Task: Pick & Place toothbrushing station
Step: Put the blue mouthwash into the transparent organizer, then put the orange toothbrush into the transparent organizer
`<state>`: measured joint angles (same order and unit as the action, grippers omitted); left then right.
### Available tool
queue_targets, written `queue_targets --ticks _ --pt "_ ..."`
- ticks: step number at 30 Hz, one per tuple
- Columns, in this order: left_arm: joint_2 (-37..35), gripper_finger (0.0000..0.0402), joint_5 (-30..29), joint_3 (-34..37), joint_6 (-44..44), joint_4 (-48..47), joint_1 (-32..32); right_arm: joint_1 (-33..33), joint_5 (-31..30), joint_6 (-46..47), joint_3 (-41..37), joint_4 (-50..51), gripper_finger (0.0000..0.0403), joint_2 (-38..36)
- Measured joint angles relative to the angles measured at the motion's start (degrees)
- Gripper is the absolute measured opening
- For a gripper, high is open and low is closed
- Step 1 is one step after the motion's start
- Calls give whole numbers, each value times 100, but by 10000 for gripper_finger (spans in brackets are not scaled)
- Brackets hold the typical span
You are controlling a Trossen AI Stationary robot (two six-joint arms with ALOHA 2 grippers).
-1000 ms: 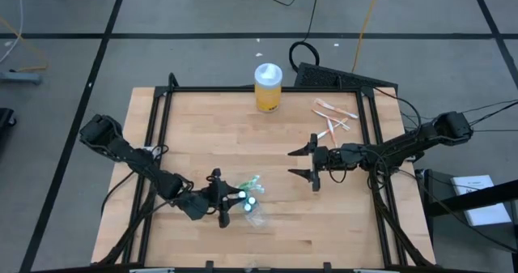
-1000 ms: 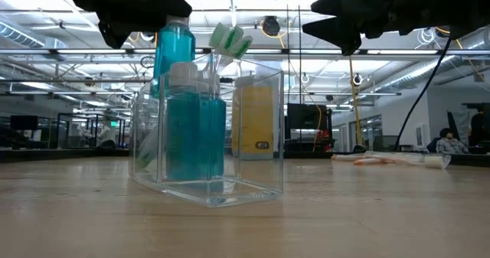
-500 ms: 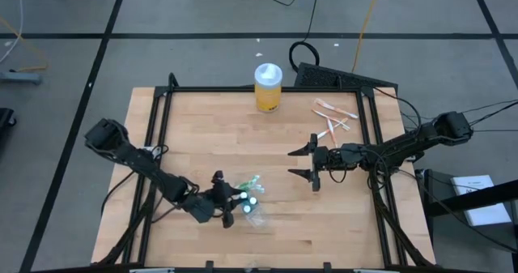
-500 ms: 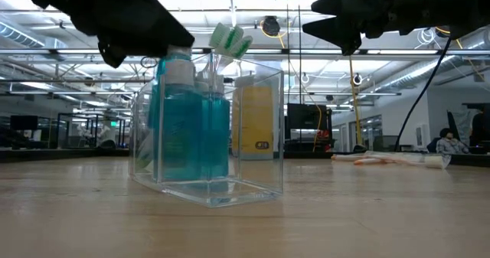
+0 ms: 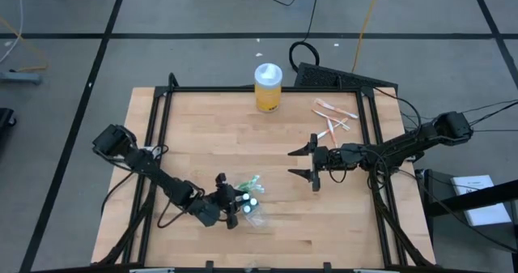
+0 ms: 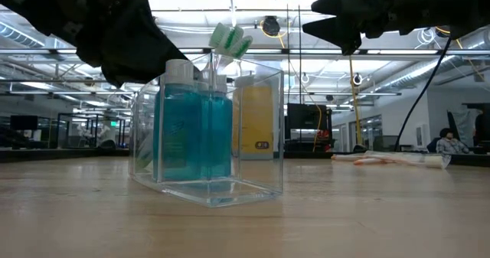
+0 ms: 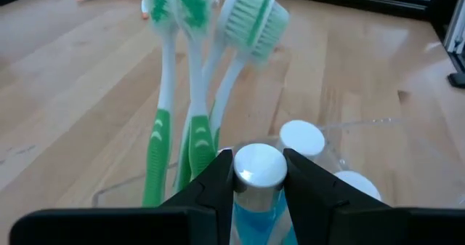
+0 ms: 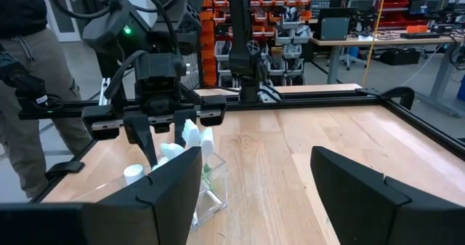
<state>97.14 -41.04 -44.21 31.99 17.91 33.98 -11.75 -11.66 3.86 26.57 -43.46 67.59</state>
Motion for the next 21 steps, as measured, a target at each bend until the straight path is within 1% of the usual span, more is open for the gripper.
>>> queue_targets --ticks 2,7,11,15,21 --pt "4 108 5 0 2 -6 0 0 -1 -2 1 1 254 0" --pt "4 168 48 0 26 -8 0 0 0 -2 0 2 254 0" --pt "4 198 80 0 28 -8 0 0 0 -2 1 1 254 0" --pt "4 211 120 0 27 -8 0 0 0 -2 2 2 254 0" --pt "-229 208 222 0 -44 -15 0 0 -1 -3 0 2 254 0"
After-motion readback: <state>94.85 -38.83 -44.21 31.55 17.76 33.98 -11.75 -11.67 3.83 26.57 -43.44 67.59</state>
